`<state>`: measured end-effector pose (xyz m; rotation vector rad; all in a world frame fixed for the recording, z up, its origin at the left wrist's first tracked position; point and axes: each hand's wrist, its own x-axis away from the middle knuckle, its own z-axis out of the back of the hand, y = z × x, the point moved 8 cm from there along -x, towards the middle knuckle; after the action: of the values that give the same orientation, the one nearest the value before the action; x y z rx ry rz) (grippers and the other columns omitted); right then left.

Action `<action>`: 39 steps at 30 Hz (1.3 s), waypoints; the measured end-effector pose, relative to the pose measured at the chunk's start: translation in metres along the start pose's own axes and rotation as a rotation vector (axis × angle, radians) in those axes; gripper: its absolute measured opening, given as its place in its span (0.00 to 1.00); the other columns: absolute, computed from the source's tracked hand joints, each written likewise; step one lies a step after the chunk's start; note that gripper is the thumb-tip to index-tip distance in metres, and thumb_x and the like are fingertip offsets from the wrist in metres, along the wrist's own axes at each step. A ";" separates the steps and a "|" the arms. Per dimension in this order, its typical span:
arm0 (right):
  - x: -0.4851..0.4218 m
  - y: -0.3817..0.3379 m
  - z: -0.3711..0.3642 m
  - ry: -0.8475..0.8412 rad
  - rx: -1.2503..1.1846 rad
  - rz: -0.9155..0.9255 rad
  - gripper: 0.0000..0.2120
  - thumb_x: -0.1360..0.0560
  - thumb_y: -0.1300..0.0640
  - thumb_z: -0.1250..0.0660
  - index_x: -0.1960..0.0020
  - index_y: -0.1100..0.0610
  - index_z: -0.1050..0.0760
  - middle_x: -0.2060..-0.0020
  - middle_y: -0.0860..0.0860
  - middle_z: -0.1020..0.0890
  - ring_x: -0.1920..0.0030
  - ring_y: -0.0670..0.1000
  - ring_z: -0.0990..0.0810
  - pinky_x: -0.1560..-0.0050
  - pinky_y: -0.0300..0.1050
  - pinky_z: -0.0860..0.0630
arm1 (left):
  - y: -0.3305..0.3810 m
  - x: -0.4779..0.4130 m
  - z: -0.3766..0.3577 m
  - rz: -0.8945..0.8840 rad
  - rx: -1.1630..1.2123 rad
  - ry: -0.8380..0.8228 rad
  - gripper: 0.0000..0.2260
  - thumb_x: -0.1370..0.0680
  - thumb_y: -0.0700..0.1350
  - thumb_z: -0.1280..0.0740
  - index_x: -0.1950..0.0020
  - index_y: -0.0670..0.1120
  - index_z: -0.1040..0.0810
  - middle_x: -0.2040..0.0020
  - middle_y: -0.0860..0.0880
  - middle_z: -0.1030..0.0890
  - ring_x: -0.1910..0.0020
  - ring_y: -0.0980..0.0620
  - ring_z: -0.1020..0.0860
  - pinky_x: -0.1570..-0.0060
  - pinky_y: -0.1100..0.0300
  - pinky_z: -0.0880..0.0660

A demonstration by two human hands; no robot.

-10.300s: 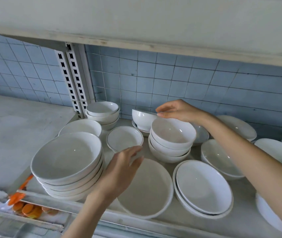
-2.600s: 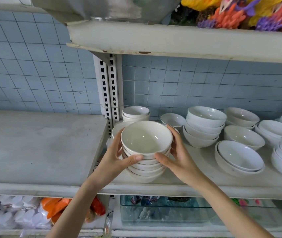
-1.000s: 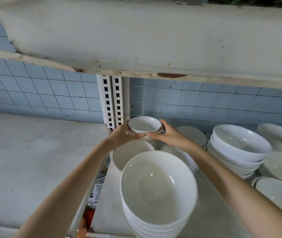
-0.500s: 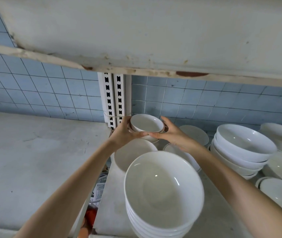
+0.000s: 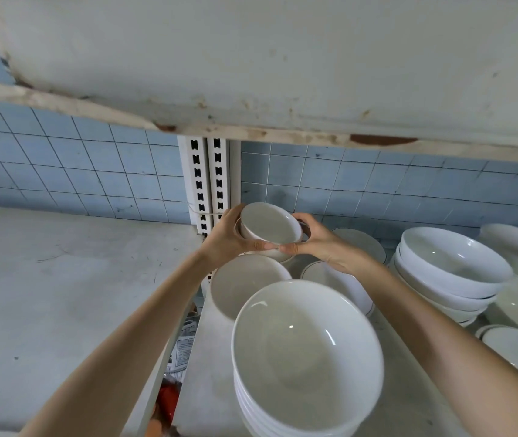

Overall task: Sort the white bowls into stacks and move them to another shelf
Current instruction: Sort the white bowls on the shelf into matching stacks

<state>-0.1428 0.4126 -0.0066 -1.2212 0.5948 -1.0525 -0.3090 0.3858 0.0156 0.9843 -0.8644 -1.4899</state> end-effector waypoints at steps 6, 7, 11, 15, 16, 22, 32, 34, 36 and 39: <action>0.006 -0.028 0.009 0.082 -0.027 0.121 0.39 0.42 0.54 0.21 0.36 0.50 0.35 0.37 0.50 0.29 0.35 0.49 0.31 0.38 0.41 0.31 | 0.014 0.000 0.008 -0.016 0.130 0.042 0.37 0.41 0.41 0.18 0.36 0.46 0.32 0.46 0.55 0.25 0.44 0.54 0.25 0.50 0.69 0.26; 0.008 -0.033 0.010 0.081 -0.048 0.140 0.39 0.44 0.53 0.19 0.37 0.50 0.34 0.37 0.51 0.28 0.35 0.50 0.30 0.38 0.43 0.30 | 0.020 0.002 0.010 -0.021 0.154 0.049 0.35 0.38 0.36 0.20 0.37 0.47 0.32 0.47 0.56 0.25 0.46 0.55 0.25 0.52 0.71 0.26; 0.024 -0.056 0.012 0.110 -0.193 0.209 0.40 0.50 0.51 0.18 0.43 0.51 0.32 0.45 0.50 0.24 0.42 0.52 0.24 0.50 0.38 0.24 | 0.045 0.013 0.012 -0.040 0.238 0.027 0.34 0.38 0.40 0.19 0.36 0.46 0.30 0.45 0.51 0.22 0.51 0.61 0.22 0.55 0.70 0.25; 0.046 -0.073 0.012 0.158 -0.304 0.253 0.48 0.60 0.40 0.17 0.44 0.52 0.30 0.49 0.51 0.21 0.48 0.49 0.22 0.49 0.43 0.23 | 0.071 0.028 0.015 -0.065 0.305 0.051 0.27 0.32 0.36 0.25 0.36 0.45 0.30 0.49 0.54 0.22 0.54 0.60 0.22 0.57 0.69 0.23; 0.052 -0.077 0.011 0.169 -0.313 0.264 0.49 0.60 0.39 0.17 0.44 0.53 0.30 0.49 0.51 0.21 0.48 0.50 0.22 0.49 0.43 0.24 | 0.077 0.032 0.015 -0.075 0.309 0.055 0.27 0.32 0.37 0.25 0.36 0.45 0.30 0.49 0.55 0.22 0.54 0.59 0.21 0.55 0.67 0.22; 0.099 -0.106 0.005 0.223 -0.315 0.326 0.45 0.55 0.39 0.18 0.44 0.53 0.30 0.50 0.47 0.22 0.47 0.46 0.22 0.49 0.41 0.22 | 0.106 0.059 0.017 -0.114 0.330 0.022 0.29 0.37 0.48 0.20 0.40 0.47 0.27 0.49 0.53 0.21 0.56 0.62 0.19 0.46 0.52 0.21; 0.194 -0.118 0.008 0.330 -0.263 0.358 0.48 0.56 0.36 0.19 0.41 0.53 0.29 0.49 0.46 0.23 0.47 0.46 0.21 0.52 0.41 0.21 | 0.156 0.116 -0.007 -0.141 0.298 -0.148 0.43 0.42 0.59 0.22 0.32 0.48 0.33 0.40 0.46 0.22 0.40 0.49 0.23 0.40 0.49 0.24; 0.211 -0.116 0.010 0.357 -0.266 0.366 0.47 0.56 0.36 0.19 0.42 0.51 0.29 0.49 0.45 0.22 0.47 0.45 0.21 0.52 0.42 0.21 | 0.162 0.126 -0.017 -0.155 0.314 -0.177 0.36 0.39 0.53 0.21 0.35 0.50 0.33 0.42 0.49 0.21 0.42 0.52 0.22 0.42 0.53 0.23; 0.226 -0.114 0.012 0.372 -0.271 0.378 0.47 0.56 0.36 0.19 0.42 0.51 0.30 0.49 0.45 0.22 0.46 0.45 0.21 0.52 0.41 0.21 | 0.171 0.138 -0.025 -0.183 0.327 -0.188 0.32 0.34 0.48 0.22 0.35 0.49 0.32 0.44 0.52 0.22 0.44 0.54 0.21 0.46 0.59 0.22; 0.247 -0.111 0.016 0.383 -0.286 0.390 0.46 0.54 0.37 0.19 0.41 0.50 0.30 0.48 0.44 0.22 0.42 0.48 0.23 0.51 0.42 0.21 | 0.182 0.153 -0.036 -0.212 0.335 -0.182 0.23 0.31 0.44 0.25 0.40 0.51 0.30 0.46 0.54 0.22 0.47 0.58 0.21 0.51 0.61 0.21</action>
<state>-0.0581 0.2016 0.1421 -1.0882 1.2624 -0.8889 -0.2147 0.2096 0.1486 1.2284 -1.1987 -1.6658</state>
